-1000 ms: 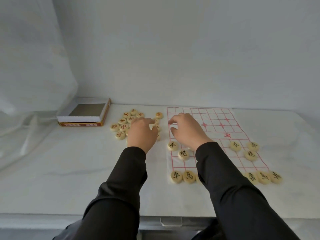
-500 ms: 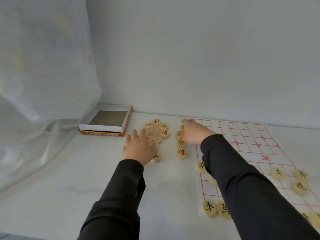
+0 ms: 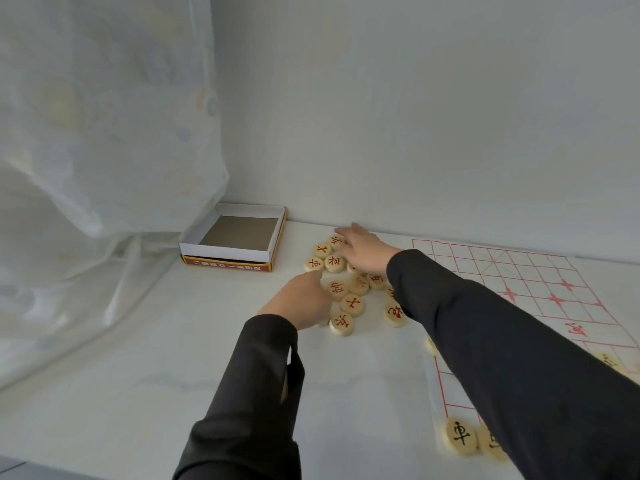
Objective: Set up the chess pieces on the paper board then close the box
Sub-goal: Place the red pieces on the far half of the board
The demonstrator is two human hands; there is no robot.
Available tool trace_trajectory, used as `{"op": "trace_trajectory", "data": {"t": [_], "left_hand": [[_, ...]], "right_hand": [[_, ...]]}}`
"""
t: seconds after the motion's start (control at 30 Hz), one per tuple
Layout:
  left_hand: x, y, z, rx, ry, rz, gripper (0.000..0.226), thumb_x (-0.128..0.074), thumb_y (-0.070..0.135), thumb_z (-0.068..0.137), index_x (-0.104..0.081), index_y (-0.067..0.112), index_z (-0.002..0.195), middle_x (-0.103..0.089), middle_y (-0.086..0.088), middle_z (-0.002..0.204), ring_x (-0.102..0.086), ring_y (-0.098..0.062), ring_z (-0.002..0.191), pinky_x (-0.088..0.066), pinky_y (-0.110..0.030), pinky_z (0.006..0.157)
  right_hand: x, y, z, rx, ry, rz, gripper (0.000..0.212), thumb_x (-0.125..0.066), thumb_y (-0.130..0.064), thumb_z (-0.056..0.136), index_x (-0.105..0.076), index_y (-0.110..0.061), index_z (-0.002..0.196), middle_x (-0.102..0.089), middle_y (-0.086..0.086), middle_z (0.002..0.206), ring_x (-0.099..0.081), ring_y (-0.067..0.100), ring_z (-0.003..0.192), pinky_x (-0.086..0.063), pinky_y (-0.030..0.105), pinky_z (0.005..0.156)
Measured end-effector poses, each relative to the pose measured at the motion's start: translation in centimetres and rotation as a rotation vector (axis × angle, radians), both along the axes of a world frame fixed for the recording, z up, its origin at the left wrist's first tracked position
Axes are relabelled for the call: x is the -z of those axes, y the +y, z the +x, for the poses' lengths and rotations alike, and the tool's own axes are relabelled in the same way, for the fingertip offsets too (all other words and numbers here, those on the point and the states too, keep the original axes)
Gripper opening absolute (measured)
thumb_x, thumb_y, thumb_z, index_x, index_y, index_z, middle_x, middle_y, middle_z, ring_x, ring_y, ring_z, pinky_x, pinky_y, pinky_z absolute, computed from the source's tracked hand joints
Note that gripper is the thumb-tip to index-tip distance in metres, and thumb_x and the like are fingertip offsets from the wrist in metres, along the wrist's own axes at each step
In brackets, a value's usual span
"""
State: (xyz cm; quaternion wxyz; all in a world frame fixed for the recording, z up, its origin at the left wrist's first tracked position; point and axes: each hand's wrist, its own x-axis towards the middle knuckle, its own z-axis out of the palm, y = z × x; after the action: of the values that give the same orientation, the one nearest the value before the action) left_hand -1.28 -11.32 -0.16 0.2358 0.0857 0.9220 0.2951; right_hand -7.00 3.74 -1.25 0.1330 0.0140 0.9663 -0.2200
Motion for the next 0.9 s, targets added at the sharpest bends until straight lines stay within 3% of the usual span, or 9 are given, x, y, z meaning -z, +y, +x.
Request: {"op": "trace_trajectory", "data": {"t": [0.1, 0.23, 0.4, 0.5, 0.6, 0.73, 0.9], "left_hand": [[0.4, -0.5, -0.5, -0.054, -0.023, 0.057, 0.048, -0.036, 0.009, 0.094, -0.034, 0.01, 0.142, -0.039, -0.011, 0.144, -0.039, -0.027, 0.131, -0.035, -0.038, 0.109], [0.5, -0.9, -1.1, -0.129, -0.014, 0.108, 0.044, -0.036, 0.002, 0.093, -0.041, 0.007, 0.137, -0.044, -0.013, 0.139, -0.044, -0.027, 0.125, -0.042, -0.04, 0.104], [0.4, -1.1, -0.8, -0.252, 0.056, 0.18, 0.049, -0.035, 0.0, 0.092, -0.038, 0.009, 0.14, -0.043, -0.012, 0.14, -0.045, -0.029, 0.125, -0.043, -0.039, 0.102], [0.8, -1.2, -0.5, -0.281, 0.142, 0.162, 0.051, -0.035, 0.002, 0.092, -0.034, 0.012, 0.142, -0.042, -0.011, 0.142, -0.04, -0.028, 0.13, -0.037, -0.034, 0.102], [1.6, -0.7, -0.4, -0.246, 0.233, 0.166, 0.049, -0.034, 0.007, 0.095, -0.03, 0.011, 0.143, -0.03, -0.01, 0.148, -0.028, -0.027, 0.136, -0.028, -0.034, 0.108], [2.3, 0.5, -0.9, -0.171, 0.251, 0.151, 0.052, -0.03, 0.014, 0.098, -0.015, 0.014, 0.149, -0.008, -0.01, 0.157, -0.006, -0.026, 0.144, -0.011, -0.036, 0.116], [2.2, 1.0, -1.4, -0.125, 0.239, 0.136, 0.05, -0.028, 0.022, 0.1, -0.019, 0.015, 0.148, -0.014, -0.006, 0.157, -0.012, -0.022, 0.144, -0.013, -0.037, 0.118]], "right_hand": [[0.6, -0.5, -1.0, -0.044, 0.02, 0.029, 0.047, -0.024, -0.037, 0.101, -0.023, -0.029, 0.147, -0.005, 0.005, 0.158, -0.007, 0.026, 0.145, -0.011, 0.048, 0.117], [-0.1, -1.0, -0.1, -0.149, -0.002, -0.04, 0.041, -0.027, -0.027, 0.102, -0.038, -0.022, 0.142, -0.019, 0.005, 0.156, -0.017, 0.021, 0.143, -0.012, 0.032, 0.115], [-0.2, -0.5, 4.0, -0.228, -0.067, -0.188, 0.038, -0.027, -0.029, 0.103, -0.047, -0.026, 0.135, -0.026, -0.004, 0.153, -0.026, 0.016, 0.14, -0.021, 0.03, 0.113], [-1.1, 0.6, 6.0, -0.14, -0.003, -0.324, 0.039, -0.026, -0.032, 0.102, -0.044, -0.027, 0.137, -0.024, -0.007, 0.154, -0.023, 0.013, 0.141, -0.018, 0.029, 0.114], [-2.1, 2.1, 7.5, 0.045, 0.104, -0.376, 0.045, -0.021, -0.036, 0.102, -0.039, -0.021, 0.141, -0.026, -0.005, 0.153, -0.021, 0.012, 0.141, -0.02, 0.022, 0.105], [-1.7, 2.9, 9.1, 0.191, 0.013, -0.33, 0.057, -0.016, -0.046, 0.1, -0.029, -0.014, 0.145, -0.032, 0.003, 0.15, -0.029, 0.019, 0.138, -0.024, 0.03, 0.108], [-1.1, 2.4, 10.1, 0.236, -0.01, -0.348, 0.056, -0.017, -0.047, 0.099, -0.025, -0.016, 0.145, -0.032, 0.004, 0.15, -0.031, 0.02, 0.137, -0.025, 0.031, 0.107]]}}
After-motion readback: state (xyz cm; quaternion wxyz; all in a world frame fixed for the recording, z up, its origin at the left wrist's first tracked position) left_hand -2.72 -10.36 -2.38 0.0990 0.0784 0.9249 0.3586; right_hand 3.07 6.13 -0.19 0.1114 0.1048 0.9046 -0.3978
